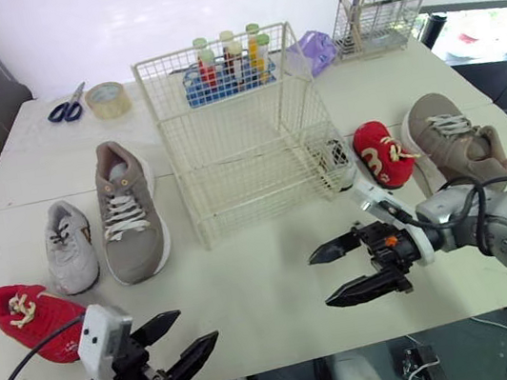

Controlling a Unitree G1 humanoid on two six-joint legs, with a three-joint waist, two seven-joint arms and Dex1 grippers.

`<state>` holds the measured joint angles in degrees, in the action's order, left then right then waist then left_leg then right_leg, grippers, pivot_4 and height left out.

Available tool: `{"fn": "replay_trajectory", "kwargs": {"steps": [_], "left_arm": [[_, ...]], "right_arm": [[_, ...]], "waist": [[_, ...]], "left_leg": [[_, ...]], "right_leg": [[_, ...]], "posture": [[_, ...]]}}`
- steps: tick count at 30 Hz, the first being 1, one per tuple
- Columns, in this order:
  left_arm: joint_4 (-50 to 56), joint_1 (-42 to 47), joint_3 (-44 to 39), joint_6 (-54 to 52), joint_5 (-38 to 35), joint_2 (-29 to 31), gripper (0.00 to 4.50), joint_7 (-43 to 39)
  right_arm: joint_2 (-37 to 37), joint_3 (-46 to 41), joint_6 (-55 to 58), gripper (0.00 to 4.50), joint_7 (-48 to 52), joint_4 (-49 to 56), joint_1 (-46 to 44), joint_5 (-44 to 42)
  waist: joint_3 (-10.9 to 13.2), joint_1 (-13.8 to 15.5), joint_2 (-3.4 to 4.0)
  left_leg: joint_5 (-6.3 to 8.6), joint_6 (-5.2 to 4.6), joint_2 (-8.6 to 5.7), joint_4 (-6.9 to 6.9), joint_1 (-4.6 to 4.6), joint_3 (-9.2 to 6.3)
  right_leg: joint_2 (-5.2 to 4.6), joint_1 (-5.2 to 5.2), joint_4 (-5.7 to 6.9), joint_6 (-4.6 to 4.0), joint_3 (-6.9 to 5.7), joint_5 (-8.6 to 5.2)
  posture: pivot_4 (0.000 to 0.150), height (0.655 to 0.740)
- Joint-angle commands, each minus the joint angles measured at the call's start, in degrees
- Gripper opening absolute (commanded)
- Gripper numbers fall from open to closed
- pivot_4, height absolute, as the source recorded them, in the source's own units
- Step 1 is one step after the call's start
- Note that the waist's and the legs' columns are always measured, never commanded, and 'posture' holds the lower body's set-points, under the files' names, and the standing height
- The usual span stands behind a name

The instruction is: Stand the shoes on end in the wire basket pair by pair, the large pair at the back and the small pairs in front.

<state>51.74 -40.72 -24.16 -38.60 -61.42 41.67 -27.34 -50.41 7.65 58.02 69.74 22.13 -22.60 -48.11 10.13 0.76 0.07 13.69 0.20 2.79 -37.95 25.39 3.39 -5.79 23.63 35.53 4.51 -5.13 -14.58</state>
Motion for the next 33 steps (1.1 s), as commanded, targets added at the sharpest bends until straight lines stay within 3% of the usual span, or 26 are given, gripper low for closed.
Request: {"fn": "replay_trajectory", "kwargs": {"steps": [1,27,33], "left_arm": [[0.2,0.2,0.3,0.0,0.2,0.2,4.5,-0.7],[-1.1,7.3,6.4,-1.0,1.0,-2.6,4.5,2.7],[-4.0,12.6,7.8,-1.7,2.5,0.3,4.5,0.0]], "right_arm": [[-0.3,-2.4,0.8,4.46,-0.7,1.6,-1.6,-1.9],[-1.0,-2.6,-1.1,4.46,-1.5,-2.6,-4.2,1.3],[-4.0,-4.6,-1.1,4.46,-0.9,-0.4,-3.4,1.3]], "waist": [[0.0,0.0,0.0],[0.0,0.1,0.0],[0.0,0.1,0.01]], "left_leg": [[0.0,0.0,0.0,0.0,0.0,0.0],[-0.02,-0.03,-0.04,-0.01,0.01,0.06],[-0.02,-0.02,-0.04,-0.05,-0.02,0.09]], "right_leg": [[0.0,0.0,0.0,0.0,0.0,0.0],[0.05,-0.05,0.05,0.0,0.04,0.01],[0.06,-0.03,0.17,0.0,0.09,0.01]], "posture": [[0.15,0.74],[0.15,0.74],[0.15,0.74]]}}
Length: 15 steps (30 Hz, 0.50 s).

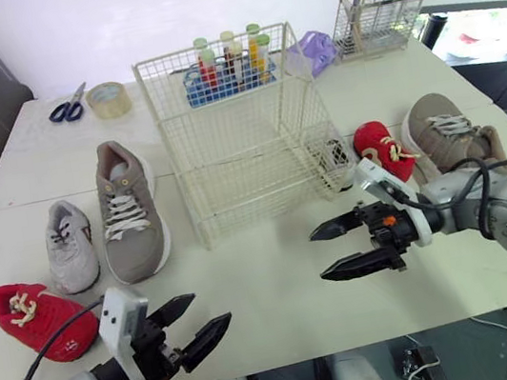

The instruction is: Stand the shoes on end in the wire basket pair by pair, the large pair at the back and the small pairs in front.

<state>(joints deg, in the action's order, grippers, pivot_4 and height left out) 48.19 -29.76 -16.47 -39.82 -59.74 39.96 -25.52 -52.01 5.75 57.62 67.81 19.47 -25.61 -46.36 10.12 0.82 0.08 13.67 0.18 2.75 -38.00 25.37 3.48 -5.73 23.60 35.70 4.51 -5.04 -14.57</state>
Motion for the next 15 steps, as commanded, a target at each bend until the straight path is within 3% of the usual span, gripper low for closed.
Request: {"fn": "replay_trajectory", "kwargs": {"steps": [1,4,8,11,15], "left_arm": [[-1.1,3.4,-1.9,-1.6,-0.3,5.1,4.5,-3.6],[-1.9,3.3,-16.5,-7.0,-6.7,16.7,4.5,-13.6],[-6.1,7.5,-32.3,-13.9,-20.0,26.5,4.5,-18.0],[-8.8,13.5,-35.3,-15.4,-25.9,30.9,4.5,-17.1],[-8.0,16.9,-36.2,-16.4,-31.6,31.5,4.5,-13.7]], "right_arm": [[-4.0,-3.5,-0.7,4.46,2.0,2.6,-1.8,-0.5],[-8.5,-4.6,-1.9,4.46,5.2,-0.2,-10.3,0.6],[-9.6,1.4,-10.1,4.46,11.8,-10.7,-23.2,9.4],[-7.7,8.9,-20.3,4.46,17.9,-18.3,-30.7,19.3],[-2.4,15.1,-32.5,4.46,23.3,-28.7,-37.9,29.2]], "waist": [[0.0,0.0,-0.01],[0.2,-0.2,-0.03],[0.3,-0.6,0.11],[0.3,-0.8,0.11],[0.3,-1.6,0.08]], "left_leg": [[0.0,0.0,0.0,0.0,0.01,0.03],[-0.03,0.04,0.02,-0.03,0.04,0.07],[-0.06,0.13,0.08,0.02,0.02,0.23],[-0.06,0.13,0.09,0.09,0.05,0.29],[-0.08,0.12,0.08,0.18,0.13,0.86]], "right_leg": [[0.0,-0.01,0.07,0.0,0.03,0.0],[0.03,0.2,0.33,0.0,0.07,-0.01],[0.11,0.61,0.42,-0.04,0.24,0.02],[0.13,0.67,0.38,-0.03,0.26,0.01],[0.12,0.63,0.45,0.07,0.62,0.05]], "posture": [[0.15,0.74],[0.15,0.74],[0.15,0.74],[0.15,0.74],[0.15,0.74]]}}
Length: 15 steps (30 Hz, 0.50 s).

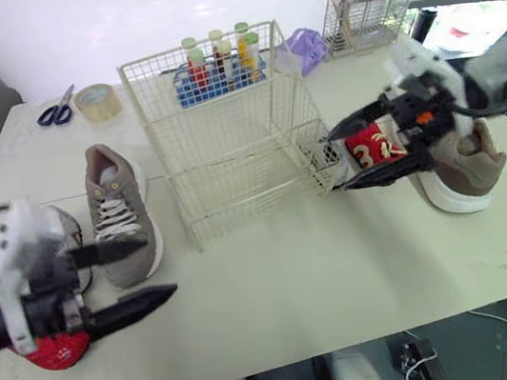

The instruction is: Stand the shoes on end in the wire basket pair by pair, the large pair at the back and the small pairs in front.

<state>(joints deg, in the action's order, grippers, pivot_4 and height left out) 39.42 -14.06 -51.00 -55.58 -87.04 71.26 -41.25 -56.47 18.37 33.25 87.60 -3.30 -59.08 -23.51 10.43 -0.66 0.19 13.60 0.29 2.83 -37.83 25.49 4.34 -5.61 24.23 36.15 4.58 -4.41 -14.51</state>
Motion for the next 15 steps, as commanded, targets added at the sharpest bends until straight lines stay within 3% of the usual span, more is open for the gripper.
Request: {"fn": "replay_trajectory", "kwargs": {"steps": [1,9,15], "left_arm": [[1.2,1.5,-1.5,-0.7,-5.0,0.0,4.5,2.9],[8.7,-2.6,3.0,1.5,-7.0,-6.5,4.5,9.6],[8.7,-2.7,7.2,3.3,-2.7,-9.2,4.5,10.0]], "right_arm": [[3.1,3.5,-10.3,4.46,4.2,-8.2,-5.7,7.8],[8.9,11.1,-23.0,4.46,4.9,-19.0,-9.6,15.0],[13.6,11.4,-27.1,4.46,4.9,-22.4,-10.1,21.5]], "waist": [[0.0,-0.3,-0.05],[0.1,-0.3,-0.03],[0.1,-0.1,-0.04]], "left_leg": [[-0.01,0.0,0.0,0.01,0.0,0.07],[-0.09,0.13,0.03,0.09,-0.1,0.28],[-0.14,0.21,0.03,0.05,-0.12,0.26]], "right_leg": [[0.01,0.06,0.04,0.14,0.09,0.08],[0.06,0.17,0.16,0.15,0.31,0.09],[0.09,0.19,0.26,0.12,0.33,0.09]], "posture": [[0.15,0.74],[0.15,0.74],[0.15,0.74]]}}
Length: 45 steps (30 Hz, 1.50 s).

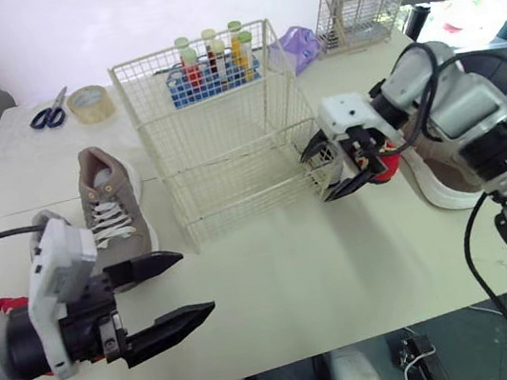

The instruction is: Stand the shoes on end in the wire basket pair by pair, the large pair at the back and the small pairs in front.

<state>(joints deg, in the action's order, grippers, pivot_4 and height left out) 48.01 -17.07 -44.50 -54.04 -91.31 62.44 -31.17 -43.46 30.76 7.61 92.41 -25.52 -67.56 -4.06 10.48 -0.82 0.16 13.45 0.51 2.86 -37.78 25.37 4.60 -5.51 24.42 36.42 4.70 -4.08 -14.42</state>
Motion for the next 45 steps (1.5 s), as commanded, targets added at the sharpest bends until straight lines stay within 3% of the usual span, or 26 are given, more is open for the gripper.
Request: {"fn": "replay_trajectory", "kwargs": {"steps": [1,4,10,18,26,31,37,45], "left_arm": [[0.1,0.5,1.2,2.0,1.9,-0.6,4.5,0.1],[0.1,0.6,2.4,2.7,3.0,-1.0,4.5,0.2],[-0.4,2.5,5.1,3.9,4.5,-0.8,4.5,0.7],[-0.3,-0.3,5.6,3.0,7.1,-1.5,4.5,-1.3],[0.4,-1.8,6.0,3.6,8.1,-1.6,4.5,-1.5],[-0.7,-0.3,7.9,3.7,8.6,-1.0,4.5,-1.7],[-2.5,3.3,11.2,3.5,9.5,-0.1,4.5,-2.2],[-3.6,5.1,12.0,2.9,9.9,0.4,4.5,-2.8]], "right_arm": [[0.7,-0.9,-1.7,4.23,0.1,0.2,-1.4,2.3],[0.2,-0.1,-1.7,3.14,0.1,1.6,-1.1,2.5],[0.8,-0.3,-2.2,0.05,0.1,2.4,-0.8,4.1],[-2.4,-0.3,6.1,0.05,0.1,11.5,0.0,-3.0],[-8.5,-4.1,30.8,0.05,-1.7,37.4,10.2,-4.2],[-6.6,-5.9,41.4,0.05,-9.4,47.5,14.3,-5.2],[-1.9,-5.6,45.1,0.05,-18.6,48.4,15.0,-3.4],[-1.6,-4.5,43.2,0.05,-20.4,47.2,15.1,-3.8]], "waist": [[0.0,0.1,0.0],[0.0,0.1,0.0],[0.0,0.1,0.0],[0.0,0.0,0.0],[0.0,0.4,0.0],[0.0,-0.1,-0.03],[0.0,0.0,-0.07],[0.0,0.0,-0.08]], "left_leg": [[0.0,0.01,0.0,0.0,0.0,0.0],[-0.03,0.06,0.0,-0.01,0.01,0.01],[-0.19,0.33,0.0,0.0,-0.01,-0.01],[-0.2,0.34,0.01,0.01,0.01,0.01],[-0.04,0.08,0.0,0.0,0.02,-0.04],[-0.03,0.07,0.01,-0.04,-0.04,-0.03],[-0.08,0.13,0.04,-0.18,-0.12,-0.05],[-0.08,0.12,0.03,-0.22,-0.1,-0.02]], "right_leg": [[0.0,0.0,0.0,0.0,0.0,0.0],[0.0,0.0,0.0,0.0,0.01,0.0],[0.01,0.01,0.05,0.0,0.02,0.0],[0.01,0.05,0.09,0.02,0.04,0.01],[-0.02,0.07,0.2,-0.01,0.04,-0.01],[-0.02,0.07,0.25,-0.09,0.06,-0.05],[0.01,0.13,0.66,-0.19,0.11,-0.11],[0.01,0.12,0.67,-0.18,0.17,-0.11]], "posture": [[0.15,0.74],[0.15,0.74],[0.15,0.74],[0.15,0.74],[0.15,0.74],[0.15,0.74],[0.15,0.74],[0.15,0.74]]}}
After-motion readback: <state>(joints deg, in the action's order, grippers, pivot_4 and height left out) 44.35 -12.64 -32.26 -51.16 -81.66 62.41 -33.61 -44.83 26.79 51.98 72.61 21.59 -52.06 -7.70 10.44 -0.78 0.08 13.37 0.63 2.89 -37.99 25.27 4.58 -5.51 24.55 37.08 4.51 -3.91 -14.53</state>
